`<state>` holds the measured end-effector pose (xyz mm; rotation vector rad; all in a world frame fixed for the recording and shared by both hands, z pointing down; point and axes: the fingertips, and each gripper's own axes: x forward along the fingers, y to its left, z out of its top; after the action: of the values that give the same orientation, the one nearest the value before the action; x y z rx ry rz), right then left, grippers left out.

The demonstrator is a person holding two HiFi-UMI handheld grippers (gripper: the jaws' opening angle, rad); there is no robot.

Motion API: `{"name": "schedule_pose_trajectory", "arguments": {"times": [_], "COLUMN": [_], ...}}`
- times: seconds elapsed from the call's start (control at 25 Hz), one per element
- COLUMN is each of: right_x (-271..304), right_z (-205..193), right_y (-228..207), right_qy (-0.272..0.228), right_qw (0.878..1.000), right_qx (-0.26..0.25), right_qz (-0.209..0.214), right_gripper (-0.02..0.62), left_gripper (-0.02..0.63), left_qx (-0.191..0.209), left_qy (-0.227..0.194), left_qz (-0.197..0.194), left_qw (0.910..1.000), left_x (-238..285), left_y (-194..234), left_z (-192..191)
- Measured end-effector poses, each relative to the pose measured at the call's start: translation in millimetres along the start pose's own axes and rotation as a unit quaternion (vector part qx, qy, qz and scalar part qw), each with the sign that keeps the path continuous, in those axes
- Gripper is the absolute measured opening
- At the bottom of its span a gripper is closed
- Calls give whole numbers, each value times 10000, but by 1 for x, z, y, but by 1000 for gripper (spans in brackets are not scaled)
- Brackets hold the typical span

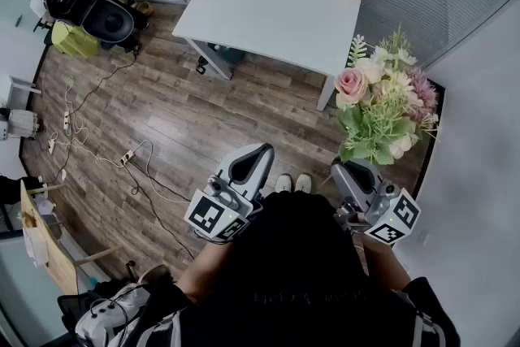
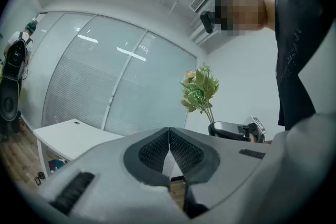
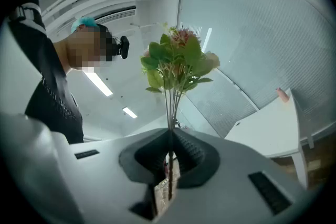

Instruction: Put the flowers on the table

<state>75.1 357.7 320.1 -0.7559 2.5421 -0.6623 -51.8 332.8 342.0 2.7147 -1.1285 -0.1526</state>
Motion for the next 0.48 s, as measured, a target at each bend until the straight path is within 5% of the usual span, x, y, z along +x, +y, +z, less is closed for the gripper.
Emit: {"name": "schedule_pose_trajectory", "arguments": {"times": [0.48], "right_x": [2], "right_z": [2], "right_y": [-13], "right_qy": [15], "right_qw": [9999], "right_qx": [145], "right_qz": [88], "right_gripper": [46], "left_gripper": [18], "left_qx": [45], "left_qy": [-118], "left_qz": [-63], "left_qw": [9999], "left_x": [9], "left_y": [-10], "left_z": [9]}}
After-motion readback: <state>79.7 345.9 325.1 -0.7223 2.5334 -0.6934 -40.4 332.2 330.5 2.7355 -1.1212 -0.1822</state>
